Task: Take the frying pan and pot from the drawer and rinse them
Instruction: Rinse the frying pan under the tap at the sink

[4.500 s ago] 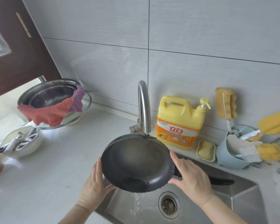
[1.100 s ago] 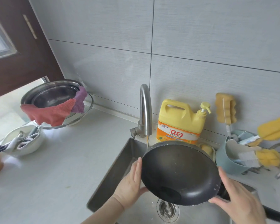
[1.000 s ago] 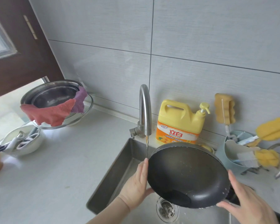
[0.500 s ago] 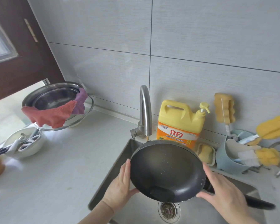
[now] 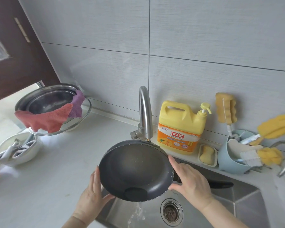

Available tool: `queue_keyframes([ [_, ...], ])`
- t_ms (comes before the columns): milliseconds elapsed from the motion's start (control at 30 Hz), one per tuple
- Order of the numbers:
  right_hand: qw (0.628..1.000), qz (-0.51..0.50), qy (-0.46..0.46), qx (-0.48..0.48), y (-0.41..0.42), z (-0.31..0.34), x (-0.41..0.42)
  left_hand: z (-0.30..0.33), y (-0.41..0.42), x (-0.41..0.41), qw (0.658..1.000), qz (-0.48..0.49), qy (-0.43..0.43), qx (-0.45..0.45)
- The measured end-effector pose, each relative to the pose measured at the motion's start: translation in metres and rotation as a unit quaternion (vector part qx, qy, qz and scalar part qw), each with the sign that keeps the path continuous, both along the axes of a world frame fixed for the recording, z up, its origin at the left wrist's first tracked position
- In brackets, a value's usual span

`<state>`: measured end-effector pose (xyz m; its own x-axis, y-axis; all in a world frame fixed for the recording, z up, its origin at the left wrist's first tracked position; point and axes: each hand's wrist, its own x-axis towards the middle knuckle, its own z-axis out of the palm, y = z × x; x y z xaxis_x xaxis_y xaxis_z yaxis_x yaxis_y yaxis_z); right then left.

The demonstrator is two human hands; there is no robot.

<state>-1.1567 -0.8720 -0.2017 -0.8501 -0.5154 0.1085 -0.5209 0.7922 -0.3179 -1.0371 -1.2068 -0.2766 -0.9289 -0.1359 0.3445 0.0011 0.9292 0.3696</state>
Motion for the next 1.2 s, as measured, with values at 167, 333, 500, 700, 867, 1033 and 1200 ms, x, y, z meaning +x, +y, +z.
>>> queue_keyframes([
  [167,1.000,-0.013,-0.013,0.004,0.019,0.003,0.005,-0.003,0.016,-0.010,0.999,-0.013,-0.038,-0.008],
  [333,0.999,-0.043,-0.014,0.005,0.051,0.002,0.015,-0.012,0.045,-0.027,0.998,-0.052,-0.037,-0.006],
  [500,0.997,-0.075,-0.022,0.000,0.070,0.004,0.019,0.000,0.069,-0.035,0.997,-0.063,-0.050,-0.022],
  [700,0.998,-0.057,-0.028,0.009,0.058,0.008,0.017,-0.011,0.049,-0.028,0.997,-0.067,-0.048,0.003],
  [867,0.999,-0.030,-0.024,0.011,0.027,0.002,0.011,-0.003,0.022,-0.011,0.999,-0.013,-0.049,0.010],
  [1033,1.000,-0.016,0.006,-0.011,0.007,-0.001,0.003,-0.002,0.004,-0.002,1.000,0.000,-0.006,-0.020],
  [1200,0.999,-0.017,0.017,-0.024,0.018,-0.006,0.005,0.002,0.010,-0.006,0.999,-0.012,0.001,-0.034],
])
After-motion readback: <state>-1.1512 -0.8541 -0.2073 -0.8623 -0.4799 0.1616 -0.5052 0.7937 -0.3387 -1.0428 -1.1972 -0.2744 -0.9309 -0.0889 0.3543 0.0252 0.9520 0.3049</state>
